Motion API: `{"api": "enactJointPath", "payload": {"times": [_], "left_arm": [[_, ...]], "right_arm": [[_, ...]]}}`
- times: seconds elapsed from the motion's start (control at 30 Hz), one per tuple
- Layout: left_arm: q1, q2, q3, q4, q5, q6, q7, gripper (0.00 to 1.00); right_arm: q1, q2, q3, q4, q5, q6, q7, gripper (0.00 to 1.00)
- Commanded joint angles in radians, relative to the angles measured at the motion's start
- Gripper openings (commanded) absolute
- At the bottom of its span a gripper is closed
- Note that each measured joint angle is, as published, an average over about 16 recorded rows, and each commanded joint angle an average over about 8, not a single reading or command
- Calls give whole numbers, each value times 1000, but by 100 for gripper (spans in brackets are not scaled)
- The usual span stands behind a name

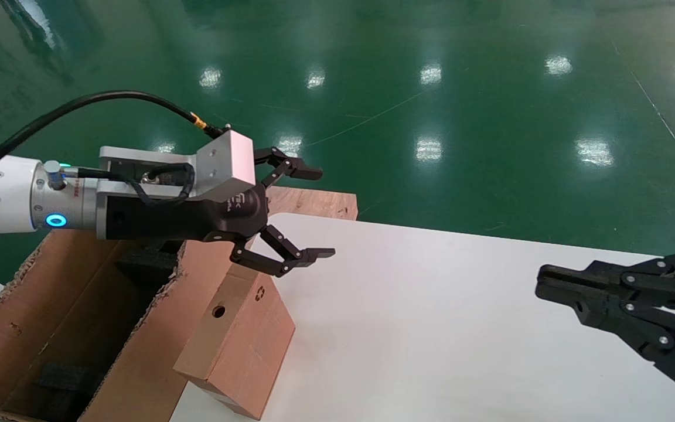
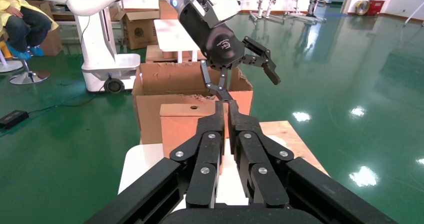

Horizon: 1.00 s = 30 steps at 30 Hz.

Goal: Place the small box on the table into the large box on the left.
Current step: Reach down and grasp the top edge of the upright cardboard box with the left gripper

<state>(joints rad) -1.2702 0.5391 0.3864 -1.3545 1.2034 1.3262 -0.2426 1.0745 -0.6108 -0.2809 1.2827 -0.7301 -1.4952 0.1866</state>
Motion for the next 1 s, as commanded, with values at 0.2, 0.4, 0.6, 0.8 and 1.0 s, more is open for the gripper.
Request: {"api": "enactJointPath", "payload": {"times": [0.2,0.4,0.6,0.8,1.0], "left_arm": [[-11,6,8,10,20,-4,-16,100],[-106,57,83,7,179,-2,-189,100],[-249,130,180,2,345,95,-410,100],[-365,171,282,2,477,216,-568,100],[-426,188,360,1,543,246,-634,100]], "right_arm": [[0,0,0,0,0,0,0,0],[0,0,-1,-1,0,0,-1,0],[0,0,-1,-1,0,0,-1,0],[1,0,-2,-1,1,0,-1,0],[1,0,-2,-1,1,0,-1,0]]}}
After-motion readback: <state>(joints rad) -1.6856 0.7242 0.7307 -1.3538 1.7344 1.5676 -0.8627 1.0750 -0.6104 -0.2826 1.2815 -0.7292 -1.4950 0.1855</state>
